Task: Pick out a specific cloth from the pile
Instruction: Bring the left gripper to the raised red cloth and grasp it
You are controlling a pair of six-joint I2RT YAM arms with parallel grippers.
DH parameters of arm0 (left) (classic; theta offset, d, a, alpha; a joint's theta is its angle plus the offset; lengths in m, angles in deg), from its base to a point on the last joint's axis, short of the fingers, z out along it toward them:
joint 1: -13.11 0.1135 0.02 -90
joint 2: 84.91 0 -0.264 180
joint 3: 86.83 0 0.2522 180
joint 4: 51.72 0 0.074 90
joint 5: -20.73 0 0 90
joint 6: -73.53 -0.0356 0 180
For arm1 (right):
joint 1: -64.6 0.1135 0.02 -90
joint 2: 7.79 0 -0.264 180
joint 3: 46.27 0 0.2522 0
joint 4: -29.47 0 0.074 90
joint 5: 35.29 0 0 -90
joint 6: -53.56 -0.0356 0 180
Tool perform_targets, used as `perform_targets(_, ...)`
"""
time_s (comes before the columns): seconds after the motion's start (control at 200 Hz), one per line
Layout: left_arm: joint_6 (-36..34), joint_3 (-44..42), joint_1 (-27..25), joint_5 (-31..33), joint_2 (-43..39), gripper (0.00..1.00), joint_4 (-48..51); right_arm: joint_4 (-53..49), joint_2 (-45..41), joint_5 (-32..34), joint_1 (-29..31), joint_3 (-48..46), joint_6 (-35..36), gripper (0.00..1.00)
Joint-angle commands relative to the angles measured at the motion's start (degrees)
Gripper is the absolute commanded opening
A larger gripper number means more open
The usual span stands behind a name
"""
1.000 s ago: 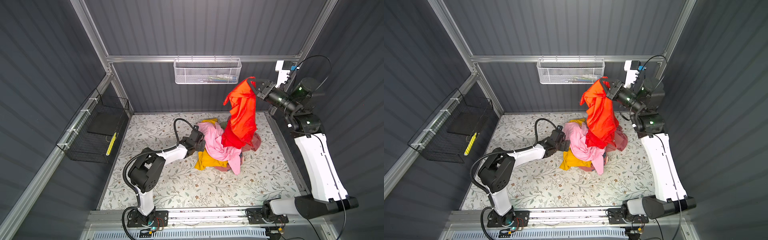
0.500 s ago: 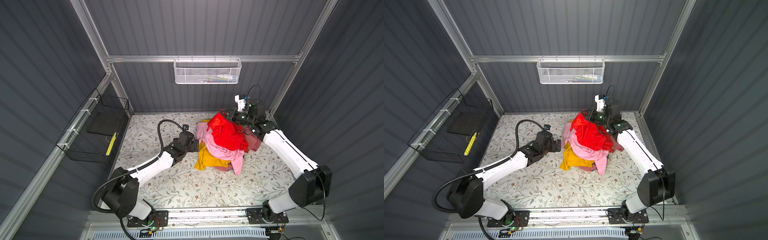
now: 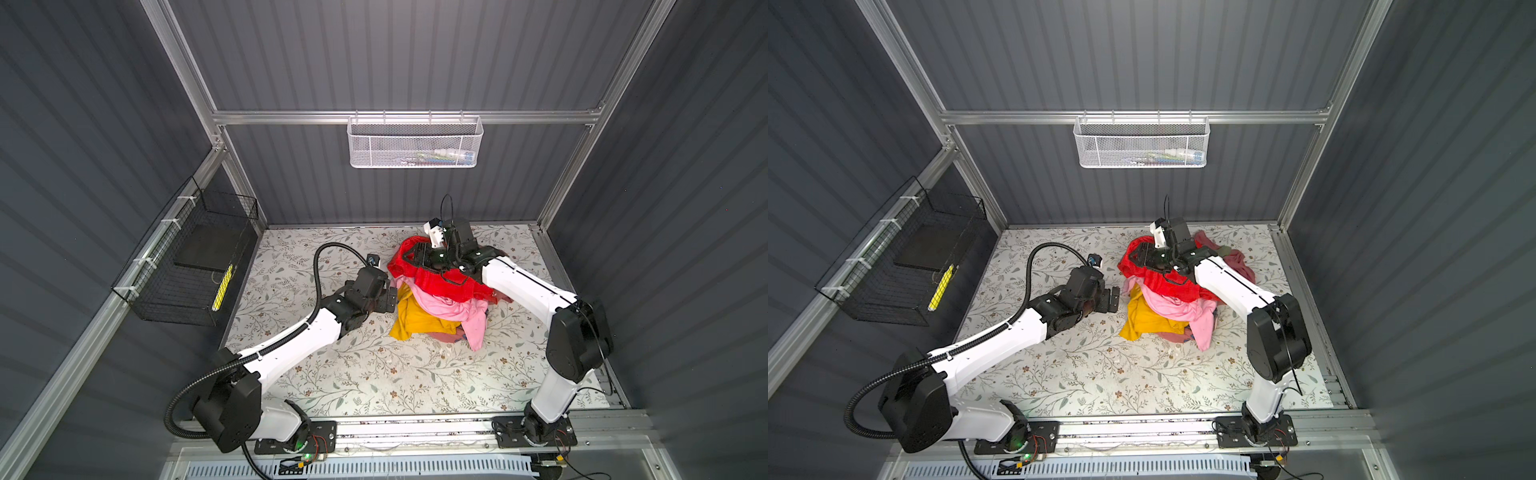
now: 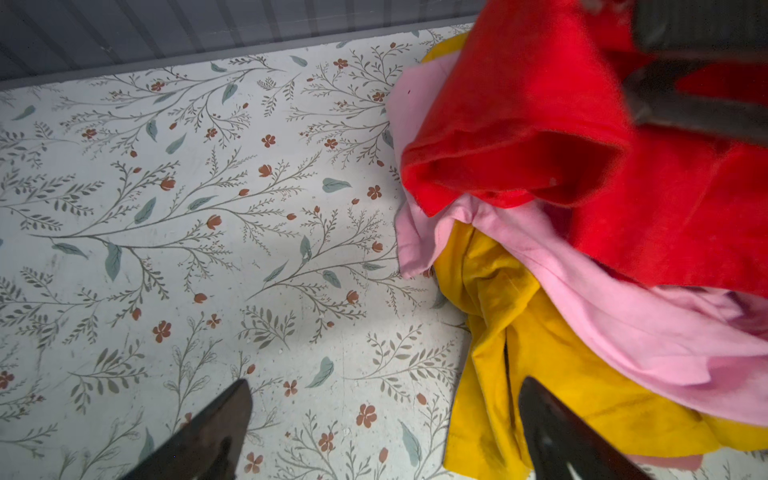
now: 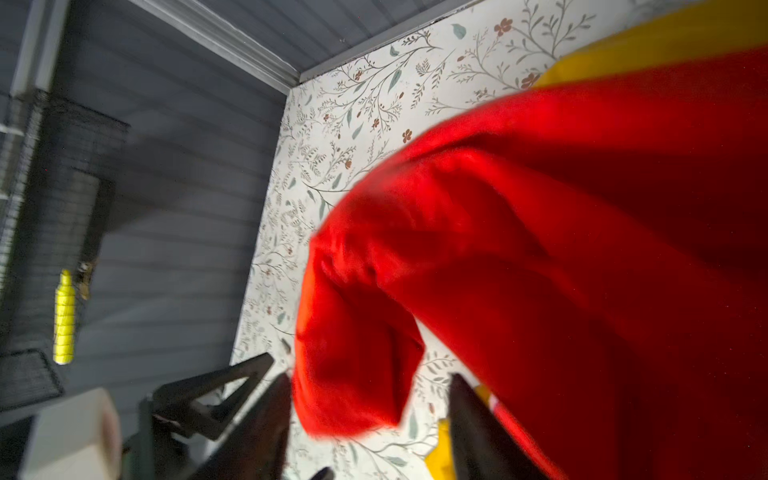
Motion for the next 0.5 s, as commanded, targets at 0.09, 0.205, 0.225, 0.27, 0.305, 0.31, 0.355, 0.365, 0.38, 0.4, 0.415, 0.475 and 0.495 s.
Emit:
perform_targets(0.09,-6.36,6.17,-3.82,2.29,1.73,1.0,0.78,-2.52,-10.91,13.98,-0.46,-2.3,6.19,0.98)
perform_targets(0.205,-9.64,9.42,-4.82,-0.41,4.42,1.0,-0.87,-3.1,-18.7,19.94,-1.12,-6.77,7.74,0.99)
perform_targets(0.225,-10.21,10.08,-4.87,-1.15,5.0,1.0,-1.3,-3.33,-20.07,21.04,-1.38,-7.69,7.88,0.99)
perform_targets(0.27,-11.76,11.8,-4.96,-3.18,6.45,1.0,-2.08,-4.21,-23.2,23.73,-1.95,-9.69,8.08,0.99)
perform_targets(0.305,-12.94,13.42,-5.08,-5.47,7.81,1.0,-2.43,-4.87,-25.67,25.8,-2.41,-11.48,8.22,0.99)
perform_targets(0.31,-13.01,13.67,-5.09,-5.75,8.0,1.0,-2.44,-4.93,-26.07,26.1,-2.5,-11.7,8.23,0.99)
perform_targets(0.355,-14.35,16.07,-5.52,-8.1,10.14,1.0,-2.39,-5.17,-29.31,27.98,-3.44,-14.17,8.51,0.99)
perform_targets(0.365,-14.61,16.68,-5.57,-8.72,10.59,1.0,-2.41,-5.21,-30.49,28.35,-3.63,-14.5,8.61,0.99)
perform_targets(0.38,-14.94,17.31,-5.77,-9.61,11.28,1.0,-2.25,-5.24,-31.63,28.78,-3.97,-15.27,8.62,0.99)
perform_targets(0.4,-15.4,18.5,-5.92,-10.84,12.24,1.0,-2.15,-5.25,-33.15,29.33,-4.51,-16.51,8.63,0.99)
perform_targets(0.415,-15.71,19.3,-6.08,-11.55,12.95,1.0,-1.98,-5.25,-34.27,29.81,-4.97,-17.5,8.59,0.99)
perform_targets(0.475,-16.91,22.07,-7.12,-14.27,15.64,1.0,-1.55,-5.69,-39.37,31.37,-7.09,-20.93,8.14,0.99)
perform_targets(0.495,-17.21,24.69,-7.52,-14.86,16.51,1.0,-1.5,-6.12,-40.74,31.95,-7.92,-21.94,7.55,0.99)
